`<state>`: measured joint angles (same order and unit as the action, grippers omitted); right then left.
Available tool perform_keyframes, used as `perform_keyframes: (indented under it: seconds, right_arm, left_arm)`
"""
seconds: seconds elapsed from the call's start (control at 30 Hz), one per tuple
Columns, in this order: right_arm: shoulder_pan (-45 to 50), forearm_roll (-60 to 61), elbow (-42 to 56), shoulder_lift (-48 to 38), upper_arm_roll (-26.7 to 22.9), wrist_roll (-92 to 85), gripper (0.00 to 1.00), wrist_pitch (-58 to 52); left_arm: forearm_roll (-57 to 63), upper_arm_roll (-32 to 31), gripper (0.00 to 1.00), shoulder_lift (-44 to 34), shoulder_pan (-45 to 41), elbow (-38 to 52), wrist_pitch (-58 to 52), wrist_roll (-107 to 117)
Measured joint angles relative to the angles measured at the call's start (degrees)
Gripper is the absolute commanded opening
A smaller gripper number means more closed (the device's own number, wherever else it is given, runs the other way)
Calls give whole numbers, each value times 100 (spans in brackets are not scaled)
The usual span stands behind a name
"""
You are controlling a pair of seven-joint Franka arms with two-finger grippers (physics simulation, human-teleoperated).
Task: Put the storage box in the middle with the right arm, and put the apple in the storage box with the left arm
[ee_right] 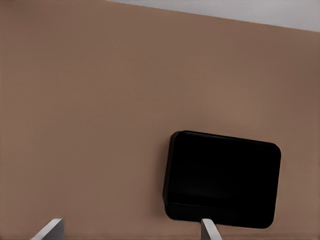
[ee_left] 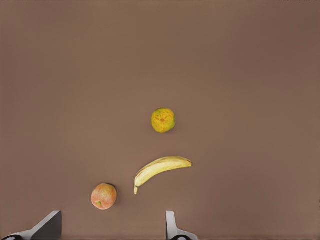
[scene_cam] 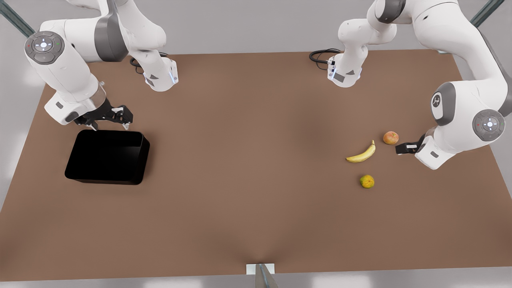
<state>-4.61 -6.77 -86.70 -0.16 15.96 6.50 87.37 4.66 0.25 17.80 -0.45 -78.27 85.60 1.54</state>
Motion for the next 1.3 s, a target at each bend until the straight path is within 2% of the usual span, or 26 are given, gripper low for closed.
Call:
perform_keyframes:
  seconds: [0.1,0.13,0.33,0.4,0.5,0.53,0.6,0.73,0.87,0.93,1.07,1.3]
  right_arm:
    - [67,0,-179,38,-73,37,100,127]
    - [76,0,-669,78,-83,337,100,711]
    - [230,0,-1620,750,-38,703,100,2592]
    - [187,-119,-1981,824,-80,694,100,3079]
    - [116,-149,-2469,686,-102,694,100,3107]
    - [97,-149,-2845,510,-103,682,100,3295]
    - [-28,-157,-3148,432,-104,600,100,3425]
    - [-344,-264,-3362,521,-189,107,100,3890]
    - [-536,-264,-3371,786,-383,-74,100,3893]
    - [-749,-264,-3469,926,-387,-106,100,3892]
    - [-630,-271,-3477,1433,-523,-114,100,4325]
    - [-645,-264,-3742,1286,-598,-501,100,4393]
  left_arm:
    - [18,0,100,22,1,-3,-15,-5]
    - [16,-1,100,-87,-23,-168,-162,18]
    - [5,1,100,-1587,54,-2214,58,21]
    - [3,-7,100,-1348,62,-2079,110,30]
    - [-20,-9,100,-949,-30,-2072,148,-50]
    - [-38,1,100,-546,48,-2160,129,-121]
    - [-69,8,100,-320,75,-2656,567,-130]
    - [-77,27,100,-252,312,-2993,1127,-285]
    - [-128,5,100,-359,1479,-3723,2249,-497]
    - [-193,1,100,-646,1868,-4472,3379,-487]
    - [-373,10,100,-690,1859,-4715,3545,-505]
    - [-471,11,100,-965,1819,-5359,3544,-523]
